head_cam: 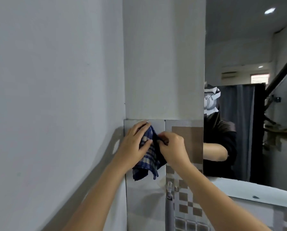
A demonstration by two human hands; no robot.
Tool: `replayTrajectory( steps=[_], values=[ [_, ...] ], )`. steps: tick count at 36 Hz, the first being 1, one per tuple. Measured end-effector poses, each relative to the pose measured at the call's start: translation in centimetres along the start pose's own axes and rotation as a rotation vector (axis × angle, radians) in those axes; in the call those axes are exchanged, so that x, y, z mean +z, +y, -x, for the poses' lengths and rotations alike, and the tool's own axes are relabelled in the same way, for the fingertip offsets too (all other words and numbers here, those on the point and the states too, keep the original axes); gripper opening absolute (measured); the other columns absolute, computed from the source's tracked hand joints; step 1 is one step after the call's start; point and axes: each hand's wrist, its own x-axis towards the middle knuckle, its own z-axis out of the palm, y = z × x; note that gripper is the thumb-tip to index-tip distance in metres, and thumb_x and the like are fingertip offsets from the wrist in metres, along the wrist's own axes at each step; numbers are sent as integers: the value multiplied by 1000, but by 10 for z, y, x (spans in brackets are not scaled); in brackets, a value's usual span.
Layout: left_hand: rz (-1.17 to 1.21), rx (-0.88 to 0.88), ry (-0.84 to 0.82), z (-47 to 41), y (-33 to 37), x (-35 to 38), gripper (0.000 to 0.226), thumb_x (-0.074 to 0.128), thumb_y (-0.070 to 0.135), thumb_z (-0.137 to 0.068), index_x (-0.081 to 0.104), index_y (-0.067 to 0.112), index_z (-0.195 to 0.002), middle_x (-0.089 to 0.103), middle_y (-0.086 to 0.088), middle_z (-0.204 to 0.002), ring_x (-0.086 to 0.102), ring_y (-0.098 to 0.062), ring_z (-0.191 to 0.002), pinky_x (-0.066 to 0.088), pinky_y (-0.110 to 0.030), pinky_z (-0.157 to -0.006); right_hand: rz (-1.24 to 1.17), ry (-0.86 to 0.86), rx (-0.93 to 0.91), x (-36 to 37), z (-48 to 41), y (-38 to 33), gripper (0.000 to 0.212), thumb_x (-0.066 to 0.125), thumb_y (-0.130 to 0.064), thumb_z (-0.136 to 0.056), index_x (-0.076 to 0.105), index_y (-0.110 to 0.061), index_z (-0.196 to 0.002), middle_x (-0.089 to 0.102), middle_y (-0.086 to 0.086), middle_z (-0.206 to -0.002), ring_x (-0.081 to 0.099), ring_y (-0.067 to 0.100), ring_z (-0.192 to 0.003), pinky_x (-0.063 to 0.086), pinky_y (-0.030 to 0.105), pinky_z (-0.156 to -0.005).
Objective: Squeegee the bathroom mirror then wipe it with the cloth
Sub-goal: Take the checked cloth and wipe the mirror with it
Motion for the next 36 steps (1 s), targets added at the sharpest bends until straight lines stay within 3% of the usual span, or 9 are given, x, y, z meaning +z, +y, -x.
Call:
replayTrajectory(
  steps=[4,12,15,18,21,25,30,34,36],
  values=[
    [-5,-30,-51,-6,0,-5,61,59,29,-89,32,24,-143,28,6,-148,28,-11,-136,33,-37,-109,42,34,-66,-22,-20,-13,17,55,-2,-85,69,-9,-90,64,1,-86,56,11,-79,38,4,-62],
    [138,-56,-38,-17,28,-21,75,66,42,-81,23,31,-141,32,9,-145,32,-8,-130,32,-30,-106,147,80,-268,-64,-58,-66,19,53,2,-86,69,-7,-89,59,3,-88,53,13,-78,37,6,-64],
    [285,-79,-8,-21,48,-36,69,68,42,-79,24,38,-132,37,18,-134,39,5,-118,34,-16,-97,116,125,-299,-84,-60,-86,20,54,3,-85,70,-7,-89,58,0,-88,53,11,-78,37,-2,-67],
    [401,-40,-17,-24,73,-49,64,73,35,-77,26,37,-120,39,23,-123,43,11,-112,37,-1,-85,111,145,-305,-108,-54,-97,19,55,2,-85,71,-9,-89,60,-2,-88,54,9,-79,39,3,-69],
    [426,-15,-74,-23,102,-53,56,75,33,-75,33,33,-113,43,8,-121,49,-3,-107,45,-10,-83,121,129,-275,-132,-41,-97,21,57,1,-83,71,-12,-88,62,-4,-85,54,2,-73,39,2,-68],
    [589,-50,-291,-19,144,-50,36,77,25,-74,49,33,-95,60,13,-100,60,-10,-93,53,-29,-82,114,115,-227,-163,-18,-88,21,59,1,-81,72,-15,-86,62,-10,-79,55,-3,-71,40,1,-68],
    [773,-112,-463,-11,193,-35,20,73,7,-77,64,24,-83,66,15,-86,63,-7,-89,49,-23,-80,119,61,-169,-202,9,-67,22,63,-10,-76,71,-30,-78,69,-16,-78,65,12,-80,53,39,-84],
    [906,-193,-519,1,227,-16,30,66,2,-82,69,26,-100,69,7,-105,64,-11,-101,52,-27,-85,133,25,-123,-234,38,-51,19,63,-3,-80,74,-17,-87,74,3,-90,62,7,-74,51,20,-79],
    [1001,-228,-510,10,241,-5,35,64,-1,-83,66,21,-111,67,-2,-113,63,-17,-106,51,-33,-92,104,51,-105,-249,60,-39,17,63,-5,-83,73,-14,-94,71,6,-97,63,12,-83,49,17,-80]
  ],
)
